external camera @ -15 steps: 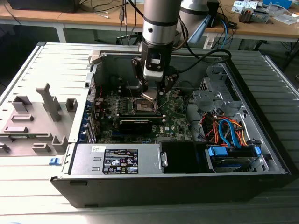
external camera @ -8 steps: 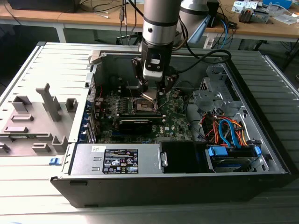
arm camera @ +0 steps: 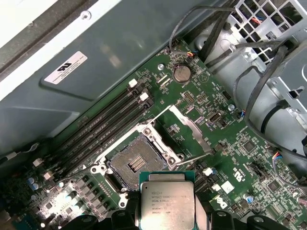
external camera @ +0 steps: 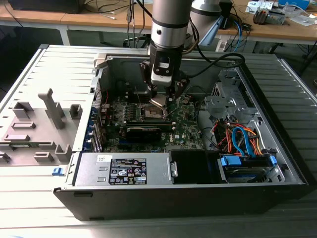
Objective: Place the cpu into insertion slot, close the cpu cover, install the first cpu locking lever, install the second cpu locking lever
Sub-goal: 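Place the cpu into insertion slot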
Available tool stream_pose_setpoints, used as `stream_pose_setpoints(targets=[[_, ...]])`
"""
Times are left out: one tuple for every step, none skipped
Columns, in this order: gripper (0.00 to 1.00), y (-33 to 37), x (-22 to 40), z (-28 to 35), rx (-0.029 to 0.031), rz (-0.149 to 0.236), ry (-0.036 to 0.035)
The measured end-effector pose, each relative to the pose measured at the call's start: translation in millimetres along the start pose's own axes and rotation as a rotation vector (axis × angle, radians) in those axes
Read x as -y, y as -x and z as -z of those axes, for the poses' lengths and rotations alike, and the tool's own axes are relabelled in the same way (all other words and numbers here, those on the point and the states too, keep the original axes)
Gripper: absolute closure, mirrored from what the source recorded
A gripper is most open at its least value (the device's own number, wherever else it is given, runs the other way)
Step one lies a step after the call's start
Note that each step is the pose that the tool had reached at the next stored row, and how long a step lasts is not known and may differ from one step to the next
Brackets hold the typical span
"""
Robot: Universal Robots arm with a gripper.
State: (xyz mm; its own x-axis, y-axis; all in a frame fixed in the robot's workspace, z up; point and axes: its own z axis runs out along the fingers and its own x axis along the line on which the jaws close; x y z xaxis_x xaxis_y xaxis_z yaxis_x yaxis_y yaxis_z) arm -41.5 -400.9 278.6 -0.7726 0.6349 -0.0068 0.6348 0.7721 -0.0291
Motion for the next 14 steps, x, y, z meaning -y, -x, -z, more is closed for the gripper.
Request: stream_pose_setpoints(targets=[[0.45, 0.0, 0.0, 0.0, 0.0000, -0.002, 0.0000], [0.45, 0.0, 0.0, -0.1, -0.0001, -0.003, 0.0000], [0.45, 0.0, 0.0, -0.1, -0.0001, -0.005, -0.0001], [0.45, 0.0, 0.0, -0.1, -0.0001, -0.006, -0.0001], [0.45, 0.0, 0.0, -0.2, -0.0003, -0.009, -0.0001], [0.45, 0.0, 0.0, -0.3, -0.0003, -0.010, -0.0001], [0.45, 0.0, 0.0, -0.3, -0.0003, -0.012, 0.0000], [0.45, 0.0, 0.0, -0.4, -0.0004, -0.014, -0.0001], [0.45, 0.0, 0.0, -0.6, -0.0007, -0.023, -0.0002], [0.45, 0.1, 0.1, -0.9, -0.0010, -0.033, -0.0002], [0.45, 0.1, 0.1, -1.2, -0.0012, -0.044, -0.0003], [0.45, 0.1, 0.1, -1.3, -0.0013, -0.045, -0.0003], [0.45, 0.1, 0.1, -1.3, -0.0014, -0.047, -0.0003], [0.45, 0.1, 0.1, -1.4, -0.0014, -0.049, -0.0004]])
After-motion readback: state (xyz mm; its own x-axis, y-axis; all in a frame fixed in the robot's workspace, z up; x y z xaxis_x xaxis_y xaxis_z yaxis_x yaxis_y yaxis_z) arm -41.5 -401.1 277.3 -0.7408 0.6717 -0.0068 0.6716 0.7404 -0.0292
